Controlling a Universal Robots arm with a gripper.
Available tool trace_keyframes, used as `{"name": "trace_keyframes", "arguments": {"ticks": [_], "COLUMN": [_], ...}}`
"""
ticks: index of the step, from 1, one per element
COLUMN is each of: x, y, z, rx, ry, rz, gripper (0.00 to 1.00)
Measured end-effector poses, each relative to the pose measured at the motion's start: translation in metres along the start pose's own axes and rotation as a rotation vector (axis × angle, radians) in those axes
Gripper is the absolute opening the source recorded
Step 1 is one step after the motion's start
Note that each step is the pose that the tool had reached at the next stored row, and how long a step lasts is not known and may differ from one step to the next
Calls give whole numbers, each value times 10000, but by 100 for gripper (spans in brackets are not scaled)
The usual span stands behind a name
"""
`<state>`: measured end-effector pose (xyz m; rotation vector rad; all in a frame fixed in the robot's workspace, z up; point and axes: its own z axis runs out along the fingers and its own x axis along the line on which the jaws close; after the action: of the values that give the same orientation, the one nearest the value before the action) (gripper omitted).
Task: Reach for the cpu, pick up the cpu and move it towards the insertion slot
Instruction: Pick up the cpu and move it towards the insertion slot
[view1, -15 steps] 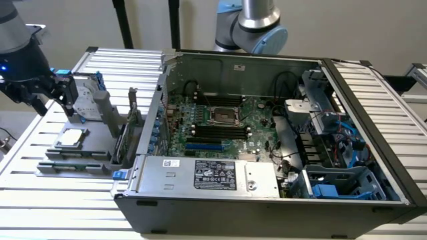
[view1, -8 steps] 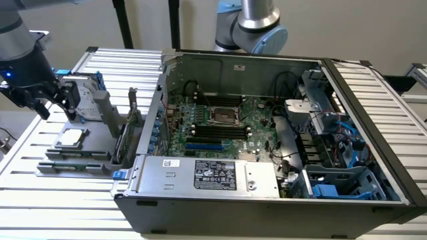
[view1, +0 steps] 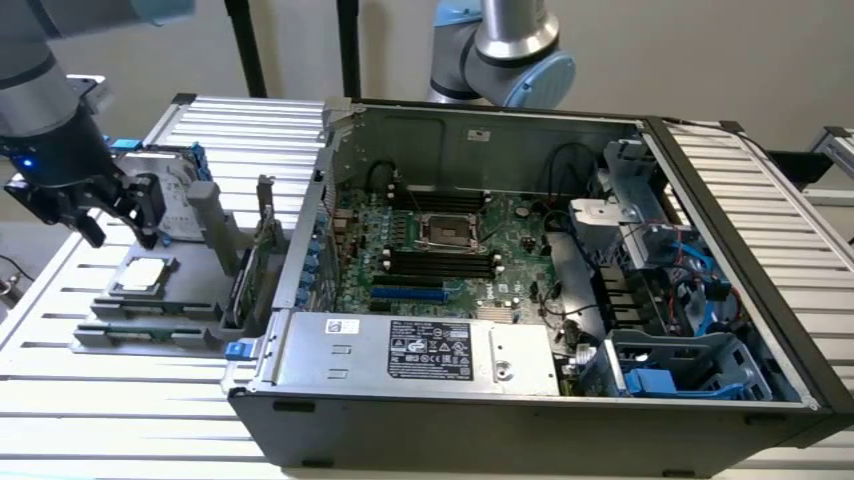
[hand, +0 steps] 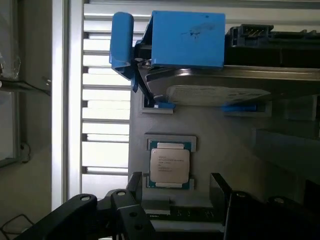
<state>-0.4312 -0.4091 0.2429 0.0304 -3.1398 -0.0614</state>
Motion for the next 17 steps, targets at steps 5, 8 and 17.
{"name": "trace_keyframes", "arguments": {"ticks": [5,8,17], "x": [0,0,5], "y": [-4,-6,-15], "z": [91,145,310], "rx": [0,1,0], "ry": [0,1,0], "rz": [0,0,1], "gripper": [65,65,65]}}
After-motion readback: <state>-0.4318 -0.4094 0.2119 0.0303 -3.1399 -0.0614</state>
